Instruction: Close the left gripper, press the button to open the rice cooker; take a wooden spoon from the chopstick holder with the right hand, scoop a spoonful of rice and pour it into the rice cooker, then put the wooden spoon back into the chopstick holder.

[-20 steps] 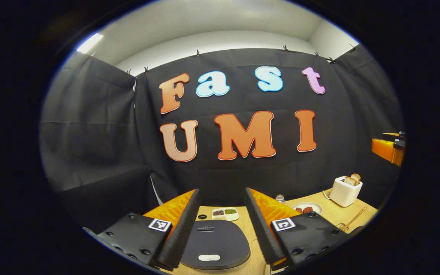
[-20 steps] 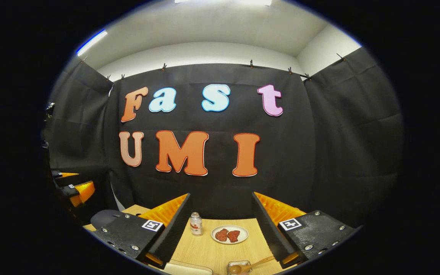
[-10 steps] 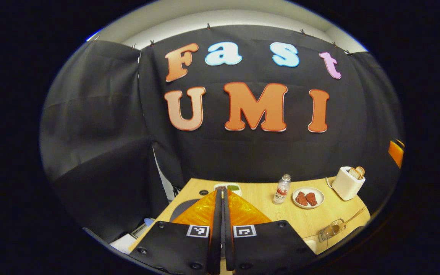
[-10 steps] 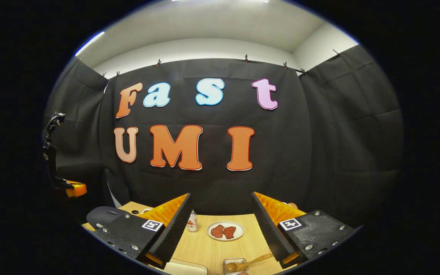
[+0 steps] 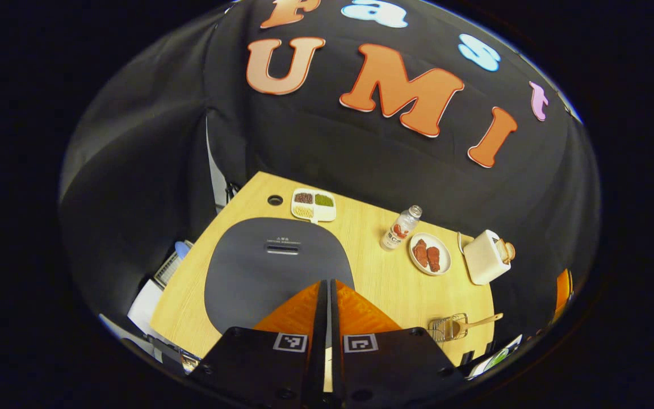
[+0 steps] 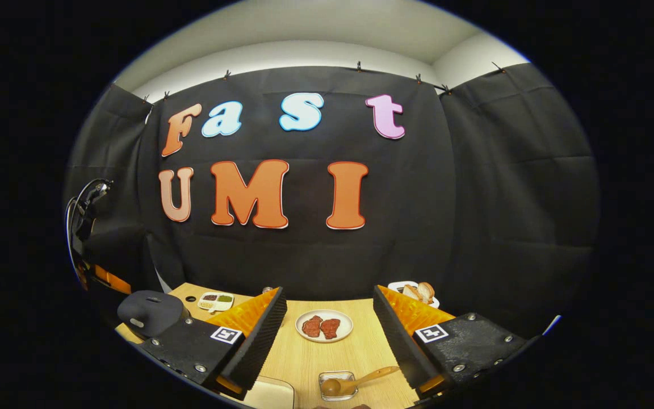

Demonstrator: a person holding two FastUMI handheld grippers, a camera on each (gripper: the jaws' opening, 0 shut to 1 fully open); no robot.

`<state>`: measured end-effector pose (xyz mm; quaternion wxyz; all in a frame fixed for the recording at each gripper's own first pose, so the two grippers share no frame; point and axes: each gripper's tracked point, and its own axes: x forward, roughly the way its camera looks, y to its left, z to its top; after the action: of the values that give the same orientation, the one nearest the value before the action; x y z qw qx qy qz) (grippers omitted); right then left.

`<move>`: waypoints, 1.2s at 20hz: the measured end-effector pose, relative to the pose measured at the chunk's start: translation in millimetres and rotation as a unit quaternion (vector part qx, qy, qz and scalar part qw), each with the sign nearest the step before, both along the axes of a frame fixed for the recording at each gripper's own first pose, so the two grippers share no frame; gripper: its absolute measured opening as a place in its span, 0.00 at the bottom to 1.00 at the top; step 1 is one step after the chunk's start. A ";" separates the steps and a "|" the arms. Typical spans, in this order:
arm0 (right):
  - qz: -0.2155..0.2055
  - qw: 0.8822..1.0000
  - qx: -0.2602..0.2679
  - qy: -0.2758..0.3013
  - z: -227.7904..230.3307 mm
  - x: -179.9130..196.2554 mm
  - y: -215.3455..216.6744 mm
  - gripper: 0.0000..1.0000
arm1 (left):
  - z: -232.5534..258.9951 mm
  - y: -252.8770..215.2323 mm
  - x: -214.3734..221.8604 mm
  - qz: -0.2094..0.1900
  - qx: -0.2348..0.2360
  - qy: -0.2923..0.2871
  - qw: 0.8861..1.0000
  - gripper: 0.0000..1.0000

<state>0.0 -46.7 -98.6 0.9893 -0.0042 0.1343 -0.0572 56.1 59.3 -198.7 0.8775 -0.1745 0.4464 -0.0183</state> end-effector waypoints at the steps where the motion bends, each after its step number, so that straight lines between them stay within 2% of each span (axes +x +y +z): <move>1: -0.005 1.000 0.002 0.008 -5.2 -2.2 -5.7 0.95 | -9.0 0.2 -2.3 -0.003 -0.007 0.025 1.000 0.12; 2: -0.010 1.000 0.004 0.015 -11.6 -4.7 -11.7 0.95 | -18.8 3.9 -8.7 0.001 -0.006 0.054 0.998 0.10; 4: -0.020 0.999 0.007 0.027 -21.8 -8.4 -22.6 0.95 | -36.4 4.0 -18.1 0.005 -0.017 0.095 0.995 0.12; 9: -0.036 0.998 0.012 0.055 -46.0 -16.8 -40.2 0.95 | -70.1 7.0 -40.3 0.018 -0.046 0.163 0.985 0.10; 11: -0.040 0.997 0.012 0.064 -53.7 -19.7 -44.2 0.95 | -79.5 5.1 -48.4 0.026 -0.069 0.184 0.980 0.10; 12: -0.040 0.997 0.012 0.067 -56.3 -20.9 -45.2 0.93 | -87.8 7.4 -53.3 0.029 -0.068 0.196 0.978 0.08; 13: -0.041 0.997 0.013 0.070 -59.9 -22.1 -45.9 0.95 | -95.5 8.8 -58.3 0.032 -0.069 0.206 0.976 0.10; 15: -0.038 0.996 0.015 0.076 -65.9 -24.3 -45.1 0.95 | -93.7 8.5 -57.1 0.036 -0.073 0.192 0.978 0.07; 16: -0.036 0.996 0.015 0.080 -70.2 -25.3 -44.6 0.95 | -91.8 10.9 -60.6 0.035 -0.070 0.195 0.978 0.08; 17: -0.036 0.996 0.016 0.085 -74.6 -25.9 -44.4 0.95 | -93.5 10.6 -56.9 0.039 -0.067 0.177 0.981 0.07; 18: -0.033 0.995 0.019 0.090 -79.8 -26.5 -42.9 0.95 | -92.5 8.8 -61.0 0.033 -0.065 0.175 0.982 0.00; 19: -0.030 0.995 0.023 0.097 -86.5 -27.0 -41.4 0.95 | -90.3 9.2 -59.8 0.029 -0.057 0.157 0.985 0.08; 20: -0.028 0.994 0.026 0.107 -95.1 -29.3 -41.8 0.95 | -84.9 8.3 -60.2 0.022 -0.046 0.133 0.990 0.08; 22: -0.027 0.991 0.028 0.128 -111.9 -35.0 -45.3 0.98 | -66.8 13.5 -54.2 0.008 0.001 0.048 0.999 0.07; 23: -0.031 0.989 0.031 0.143 -122.2 -39.4 -49.2 0.95 | -54.6 14.1 -52.5 0.009 0.025 -0.003 1.000 0.07; 24: -0.039 0.986 0.036 0.158 -132.9 -44.3 -54.4 0.95 | -36.4 19.0 -43.4 0.014 0.052 -0.057 0.997 0.02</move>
<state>-44.3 -101.1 -231.5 0.9520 0.0279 0.2913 -0.0893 12.7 78.2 -235.1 0.9094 -0.1336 0.3938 0.0076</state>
